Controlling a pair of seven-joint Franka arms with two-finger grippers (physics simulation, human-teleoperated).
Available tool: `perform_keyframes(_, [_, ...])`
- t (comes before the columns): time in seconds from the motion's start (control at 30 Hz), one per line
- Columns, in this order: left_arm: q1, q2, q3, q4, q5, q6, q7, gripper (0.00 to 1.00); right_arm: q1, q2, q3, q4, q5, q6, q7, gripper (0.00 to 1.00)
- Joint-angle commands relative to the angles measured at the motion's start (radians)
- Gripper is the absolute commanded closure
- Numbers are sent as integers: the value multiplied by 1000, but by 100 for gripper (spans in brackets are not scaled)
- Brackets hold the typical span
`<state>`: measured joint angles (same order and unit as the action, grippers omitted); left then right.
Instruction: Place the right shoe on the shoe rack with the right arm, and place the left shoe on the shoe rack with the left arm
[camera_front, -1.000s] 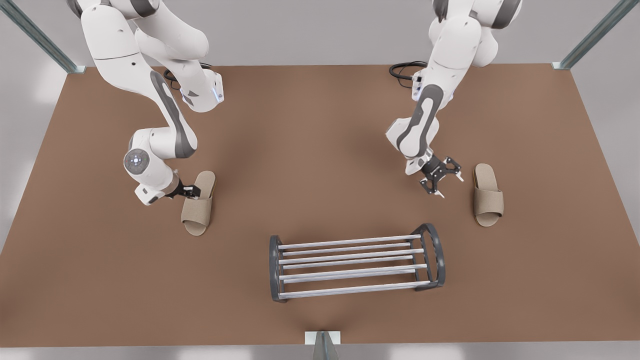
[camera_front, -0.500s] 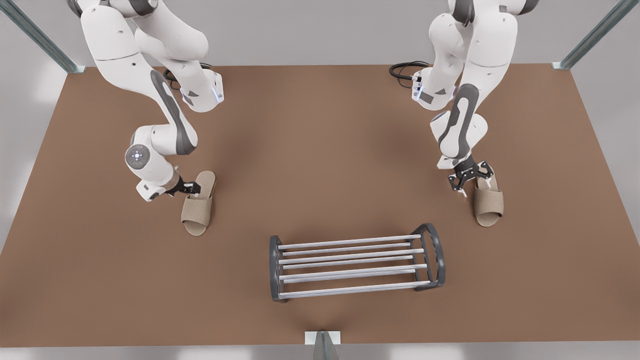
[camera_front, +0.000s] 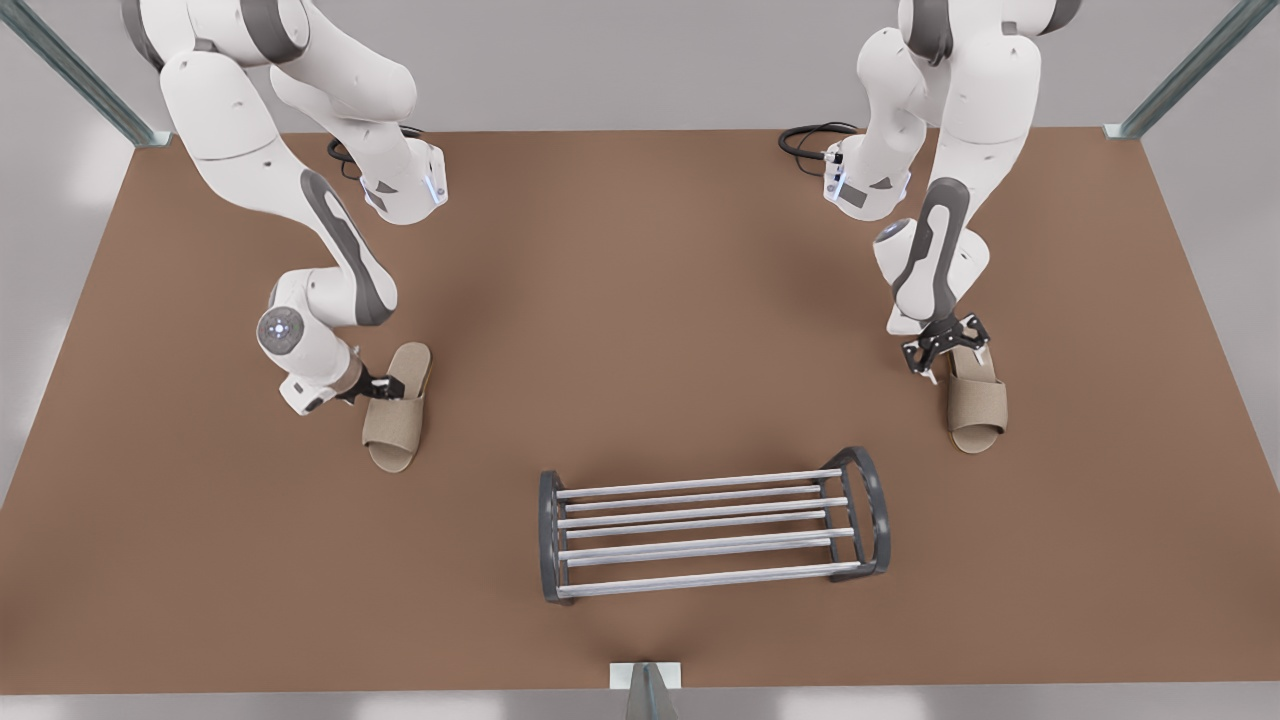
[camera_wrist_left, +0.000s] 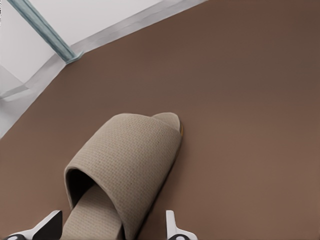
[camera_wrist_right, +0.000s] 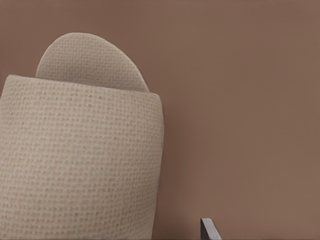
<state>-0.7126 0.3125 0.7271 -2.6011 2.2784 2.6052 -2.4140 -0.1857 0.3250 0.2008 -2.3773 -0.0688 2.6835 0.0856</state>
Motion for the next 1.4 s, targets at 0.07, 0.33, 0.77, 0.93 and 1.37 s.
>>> perform_keyframes(0.07, [19, 2, 0, 38, -4, 13, -366, 0, 2, 11, 0, 12, 0, 36, -23, 0])
perform_keyframes(0.33, [18, 68, -18, 88, -4, 7, -435, 0, 0, 12, 0, 24, 1, 36, -29, 34])
perform_keyframes(0.77, [33, 131, -46, 121, -2, 21, -432, 0, -1, 19, 0, 32, 1, 30, -53, 79])
perform_keyframes(0.93, [71, 145, -90, 144, 1, 19, -432, 0, 3, 3, 2, 47, 0, 16, -63, 79])
perform_keyframes(1.37, [153, 161, -170, 211, 10, 19, -427, 19, 90, -98, 220, 885, 7, -743, 108, 79])
